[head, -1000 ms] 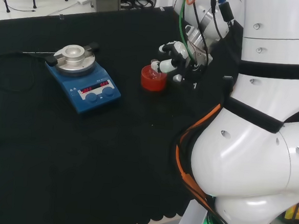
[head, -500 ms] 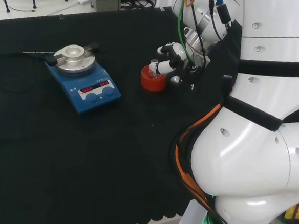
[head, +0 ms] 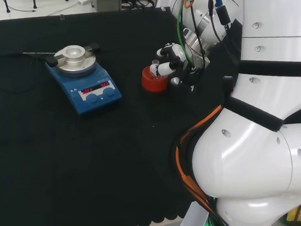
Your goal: Pick up the round-bottom flask.
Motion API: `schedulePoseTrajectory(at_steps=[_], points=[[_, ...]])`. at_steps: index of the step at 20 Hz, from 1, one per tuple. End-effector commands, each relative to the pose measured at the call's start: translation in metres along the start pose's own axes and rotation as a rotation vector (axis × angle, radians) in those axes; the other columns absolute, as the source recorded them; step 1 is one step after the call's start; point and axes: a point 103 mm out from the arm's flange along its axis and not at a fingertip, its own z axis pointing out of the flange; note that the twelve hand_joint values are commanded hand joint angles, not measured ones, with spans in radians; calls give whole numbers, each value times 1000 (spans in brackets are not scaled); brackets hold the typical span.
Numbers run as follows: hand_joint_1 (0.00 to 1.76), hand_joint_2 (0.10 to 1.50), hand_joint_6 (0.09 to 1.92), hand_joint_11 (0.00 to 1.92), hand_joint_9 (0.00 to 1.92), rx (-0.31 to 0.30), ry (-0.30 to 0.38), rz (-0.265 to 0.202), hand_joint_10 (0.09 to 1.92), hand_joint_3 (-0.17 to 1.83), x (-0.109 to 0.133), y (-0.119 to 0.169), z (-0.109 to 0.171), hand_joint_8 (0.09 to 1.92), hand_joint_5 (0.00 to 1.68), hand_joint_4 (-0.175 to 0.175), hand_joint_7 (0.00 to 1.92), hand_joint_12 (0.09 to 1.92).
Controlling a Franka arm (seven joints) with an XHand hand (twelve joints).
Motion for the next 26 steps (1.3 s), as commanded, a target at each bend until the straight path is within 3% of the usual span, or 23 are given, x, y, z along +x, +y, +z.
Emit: schedulePoseTrajectory(at_steps=[1, 6, 12, 26], points=[[941, 518, 112, 0, 358, 1, 9, 3, 625, 791, -1, 1, 1, 555, 707, 12, 173, 1354], [943, 528, 152, 0, 369, -4, 18, 3, 621, 789, -3, 3, 4, 552, 755, 17, 184, 1380], [944, 554, 602, 3, 401, -11, 27, 7, 597, 776, -7, 6, 9, 536, 655, 25, 216, 1399], [931, 572, 719, 14, 419, -17, 44, -2, 603, 781, -7, 8, 7, 545, 643, 22, 237, 1398]])
